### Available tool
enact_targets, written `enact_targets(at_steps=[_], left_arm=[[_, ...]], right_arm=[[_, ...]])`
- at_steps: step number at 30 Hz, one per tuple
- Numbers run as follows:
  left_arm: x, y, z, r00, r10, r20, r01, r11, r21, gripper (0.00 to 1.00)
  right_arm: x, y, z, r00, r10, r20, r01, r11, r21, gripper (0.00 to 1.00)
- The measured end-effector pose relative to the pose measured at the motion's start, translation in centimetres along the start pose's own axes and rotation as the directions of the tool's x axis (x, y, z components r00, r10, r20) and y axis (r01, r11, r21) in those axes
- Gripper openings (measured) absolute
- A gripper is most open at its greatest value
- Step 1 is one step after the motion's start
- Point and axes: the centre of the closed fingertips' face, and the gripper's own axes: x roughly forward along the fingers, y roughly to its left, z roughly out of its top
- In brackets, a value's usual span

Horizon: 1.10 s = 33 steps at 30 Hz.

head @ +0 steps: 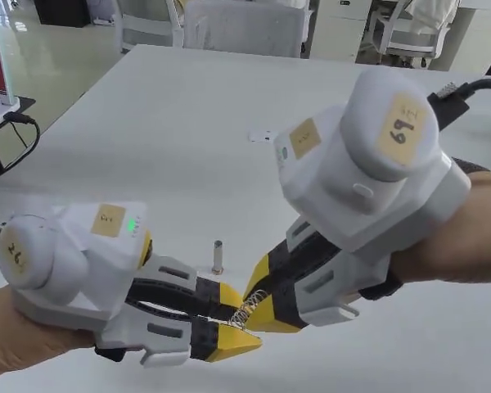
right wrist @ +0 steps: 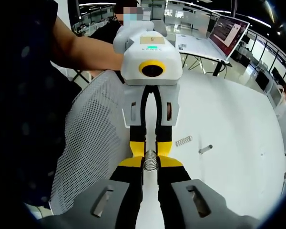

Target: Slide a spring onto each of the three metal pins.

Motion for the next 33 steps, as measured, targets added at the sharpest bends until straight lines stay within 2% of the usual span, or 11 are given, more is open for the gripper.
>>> enact_targets(at_steps=[8, 16, 26, 33], left_arm=[[0.1, 0.1, -0.2, 1.0000, 0.004, -0.009, -0.004, 1.000, -0.013, 0.04], [-0.1, 0.5, -0.2, 0.9997, 0.022, -0.006, -0.022, 0.999, -0.032, 0.12], [-1.3, 1.7, -0.8, 0.9969, 0.079, 0.001, -0.078, 0.994, -0.081, 0.26], [-2.4, 2.4, -1.5, 0.9917, 0.128, 0.002, -0.127, 0.986, -0.111, 0.36]], right_arm=[[0.0, -0.1, -0.4, 0.9998, -0.002, -0.018, 0.002, 1.000, -0.001, 0.08], [-0.3, -0.5, -1.1, 0.9993, -0.012, -0.036, 0.013, 1.000, 0.006, 0.08], [-0.8, -1.6, -2.4, 0.9971, -0.042, -0.064, 0.043, 0.999, 0.024, 0.08], [-1.2, -2.4, -3.4, 0.9947, -0.061, -0.082, 0.065, 0.997, 0.043, 0.08]])
